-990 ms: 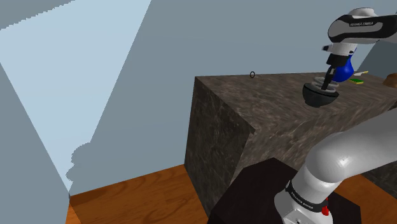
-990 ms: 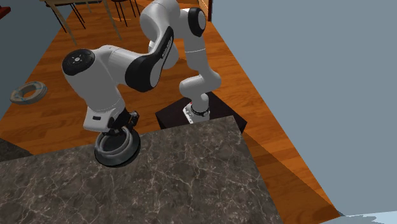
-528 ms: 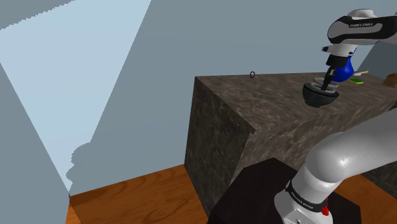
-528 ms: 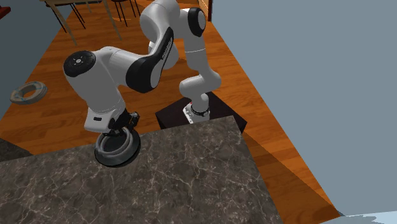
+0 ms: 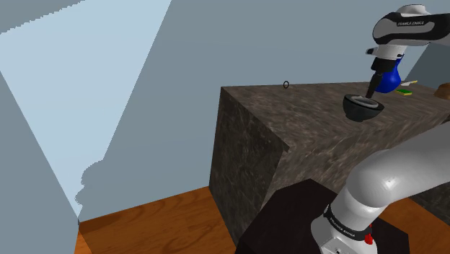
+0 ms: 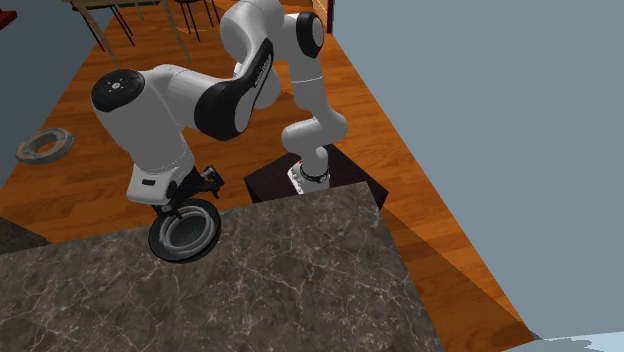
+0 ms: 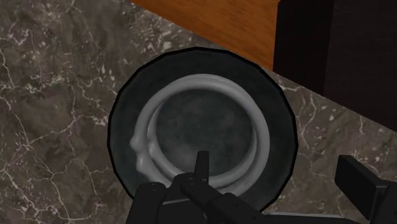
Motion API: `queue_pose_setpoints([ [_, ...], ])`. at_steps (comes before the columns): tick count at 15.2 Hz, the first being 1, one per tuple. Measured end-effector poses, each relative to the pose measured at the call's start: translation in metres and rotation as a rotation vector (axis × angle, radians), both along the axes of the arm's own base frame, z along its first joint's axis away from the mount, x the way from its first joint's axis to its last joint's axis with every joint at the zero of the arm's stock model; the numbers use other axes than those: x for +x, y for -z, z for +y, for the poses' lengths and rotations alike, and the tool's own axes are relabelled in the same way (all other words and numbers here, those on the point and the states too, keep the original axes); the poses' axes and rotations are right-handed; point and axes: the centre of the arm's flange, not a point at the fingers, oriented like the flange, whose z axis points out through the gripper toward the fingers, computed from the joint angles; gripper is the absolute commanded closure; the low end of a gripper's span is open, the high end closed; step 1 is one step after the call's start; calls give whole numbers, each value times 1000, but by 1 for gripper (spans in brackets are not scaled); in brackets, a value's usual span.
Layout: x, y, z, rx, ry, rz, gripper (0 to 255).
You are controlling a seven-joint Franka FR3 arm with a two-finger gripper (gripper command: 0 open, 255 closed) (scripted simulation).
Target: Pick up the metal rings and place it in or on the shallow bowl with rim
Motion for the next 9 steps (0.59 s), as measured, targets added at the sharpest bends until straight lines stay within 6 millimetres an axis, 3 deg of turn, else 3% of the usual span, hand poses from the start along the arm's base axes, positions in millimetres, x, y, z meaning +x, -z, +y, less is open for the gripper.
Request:
queue_pose_setpoints([
  [3,1,-26,1,0,0,0,0],
  [9,1,-33,1,0,0,0,0],
])
